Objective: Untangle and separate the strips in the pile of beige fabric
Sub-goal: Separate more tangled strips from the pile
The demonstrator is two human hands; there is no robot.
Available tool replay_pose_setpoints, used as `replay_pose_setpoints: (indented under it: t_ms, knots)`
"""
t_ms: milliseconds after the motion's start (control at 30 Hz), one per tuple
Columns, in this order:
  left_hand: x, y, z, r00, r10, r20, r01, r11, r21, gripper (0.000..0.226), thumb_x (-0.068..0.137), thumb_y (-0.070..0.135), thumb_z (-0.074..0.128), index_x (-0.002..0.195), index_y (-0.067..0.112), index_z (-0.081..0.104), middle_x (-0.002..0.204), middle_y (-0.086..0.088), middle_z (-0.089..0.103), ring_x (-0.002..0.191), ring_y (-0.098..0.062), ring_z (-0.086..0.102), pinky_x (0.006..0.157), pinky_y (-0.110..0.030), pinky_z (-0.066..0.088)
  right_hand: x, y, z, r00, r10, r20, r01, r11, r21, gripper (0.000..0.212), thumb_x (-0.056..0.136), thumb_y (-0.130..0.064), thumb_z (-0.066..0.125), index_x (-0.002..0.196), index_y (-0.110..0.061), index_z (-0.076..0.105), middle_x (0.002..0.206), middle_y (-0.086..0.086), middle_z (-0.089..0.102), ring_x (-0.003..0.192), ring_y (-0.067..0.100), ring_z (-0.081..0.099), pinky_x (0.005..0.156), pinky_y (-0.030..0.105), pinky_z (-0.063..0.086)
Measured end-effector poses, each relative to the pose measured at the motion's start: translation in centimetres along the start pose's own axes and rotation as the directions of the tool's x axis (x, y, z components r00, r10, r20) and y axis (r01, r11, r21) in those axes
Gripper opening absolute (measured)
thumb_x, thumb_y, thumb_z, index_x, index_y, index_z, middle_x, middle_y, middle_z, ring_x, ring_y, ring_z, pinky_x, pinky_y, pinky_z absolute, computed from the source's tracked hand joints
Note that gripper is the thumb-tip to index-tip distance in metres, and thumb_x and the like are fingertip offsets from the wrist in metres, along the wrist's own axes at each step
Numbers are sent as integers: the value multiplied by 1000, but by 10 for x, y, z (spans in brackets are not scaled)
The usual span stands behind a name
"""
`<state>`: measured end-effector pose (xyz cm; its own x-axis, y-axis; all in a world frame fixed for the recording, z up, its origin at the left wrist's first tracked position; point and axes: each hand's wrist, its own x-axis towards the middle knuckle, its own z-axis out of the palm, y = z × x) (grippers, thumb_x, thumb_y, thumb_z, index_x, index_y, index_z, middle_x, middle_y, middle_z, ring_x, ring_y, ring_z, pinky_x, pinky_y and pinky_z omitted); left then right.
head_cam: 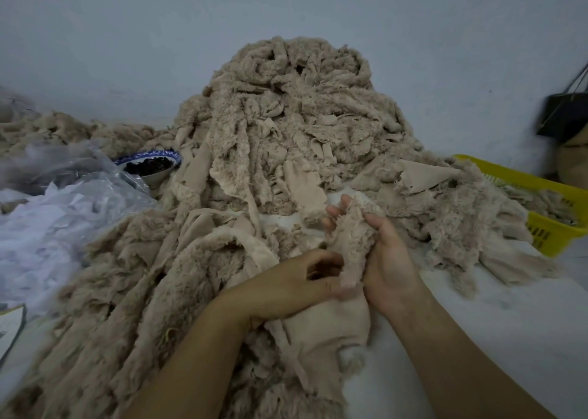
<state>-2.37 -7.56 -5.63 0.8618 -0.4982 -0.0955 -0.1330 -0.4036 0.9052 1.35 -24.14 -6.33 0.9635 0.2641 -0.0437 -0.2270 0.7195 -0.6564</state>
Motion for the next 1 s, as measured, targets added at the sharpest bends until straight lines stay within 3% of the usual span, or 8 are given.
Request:
replay_pose_setpoints:
  t_ms: [200, 333, 500, 567, 633, 733, 833, 1000]
  knots:
    - [6, -5, 10, 999, 7, -37, -2, 991, 137, 23, 87, 36, 72, 82, 16, 63, 70, 15, 57, 63, 1, 53, 63, -14, 43, 0, 3, 1, 999, -37, -5, 37, 999, -34, 35, 96, -37, 48, 111, -19, 75, 115, 5, 72, 101, 16, 71, 76, 30, 59]
    - [11, -5, 9, 954, 84, -287, -17, 974, 226, 32, 90, 18, 59, 61, 30, 51, 60, 17, 47, 54, 2, 41, 55, -18, 32, 3, -2, -3, 998, -60, -33, 61, 998, 30, 31, 104, -29, 42, 112, -16, 69, 106, 4, 74, 93, 15, 72, 75, 31, 59]
    - [11, -11, -9, 577, 180, -797, -35, 980, 196, 21, 97, 12, 51, 83, 26, 58, 96, 7, 55, 84, -2, 53, 71, -26, 40, 4, -3, -11, 990, -37, -137, 38, 999, 0, 21, 94, -11, 43, 92, -11, 64, 95, 5, 69, 86, 17, 66, 75, 30, 55]
    - [7, -14, -16, 465, 127, -876, -112, 990, 84, 27, 99, 9, 46, 91, 31, 60, 104, 6, 61, 92, -11, 58, 75, -32, 47, 3, -1, -12, 982, -41, -185, 30, 998, -62, 16, 95, -9, 44, 88, -9, 59, 79, 5, 68, 70, 15, 65, 61, 27, 56]
    - [3, -12, -20, 414, 151, -898, -211, 975, 66, 38, 98, 1, 44, 93, 35, 61, 115, 13, 61, 107, 2, 56, 93, -29, 50, 3, 2, -11, 956, -109, -272, 54, 977, -204, 17, 96, -9, 47, 82, -9, 57, 70, 3, 64, 57, 12, 59, 51, 26, 50]
    - [0, -7, -16, 416, 283, -864, -292, 942, 167, 44, 95, -8, 43, 95, 31, 64, 127, 16, 57, 122, 8, 47, 105, -21, 41, 0, 3, -10, 864, -388, -320, 134, 791, -597, 19, 99, -22, 48, 82, -16, 53, 73, 1, 51, 58, 12, 47, 56, 29, 40]
    - [2, -7, -10, 455, 413, -789, -343, 899, 273, 42, 92, -12, 46, 98, 24, 67, 135, 4, 55, 129, -1, 46, 109, -19, 37, -5, 5, -9, 796, -595, -112, 274, 518, -810, 16, 100, -34, 53, 84, -29, 53, 76, -8, 51, 57, -1, 47, 56, 14, 40]
    - [3, -1, 0, 537, 490, -687, -397, 865, 307, 41, 86, -11, 48, 99, 16, 75, 138, 3, 55, 131, -5, 47, 106, -15, 36, -11, 16, 5, 953, -288, 96, 233, 489, -841, 21, 83, -68, 46, 86, -57, 63, 85, -37, 64, 79, -21, 58, 62, 0, 43]
